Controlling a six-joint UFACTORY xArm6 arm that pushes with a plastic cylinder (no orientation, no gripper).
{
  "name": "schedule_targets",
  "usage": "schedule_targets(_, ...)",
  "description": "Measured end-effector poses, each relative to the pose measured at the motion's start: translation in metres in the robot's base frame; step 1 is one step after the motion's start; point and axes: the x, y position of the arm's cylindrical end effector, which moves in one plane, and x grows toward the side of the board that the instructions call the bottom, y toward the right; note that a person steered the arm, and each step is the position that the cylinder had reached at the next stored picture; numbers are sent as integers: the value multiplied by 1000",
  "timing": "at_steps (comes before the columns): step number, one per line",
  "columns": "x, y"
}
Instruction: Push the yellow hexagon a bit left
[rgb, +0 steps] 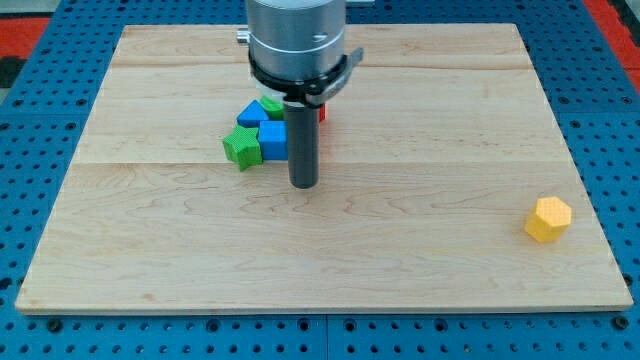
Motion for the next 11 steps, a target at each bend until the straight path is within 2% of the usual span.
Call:
schedule_targets(1,-7,-11)
schedule_targets(2,-3,7)
schedule_targets(4,2,109)
schedule_targets(6,2,258)
schedule_targets(7,31,299)
schedule_targets(8,64,305)
schedule_targets(9,73,290)
schedule_targets(10,73,248)
schedule_targets(11,61,233)
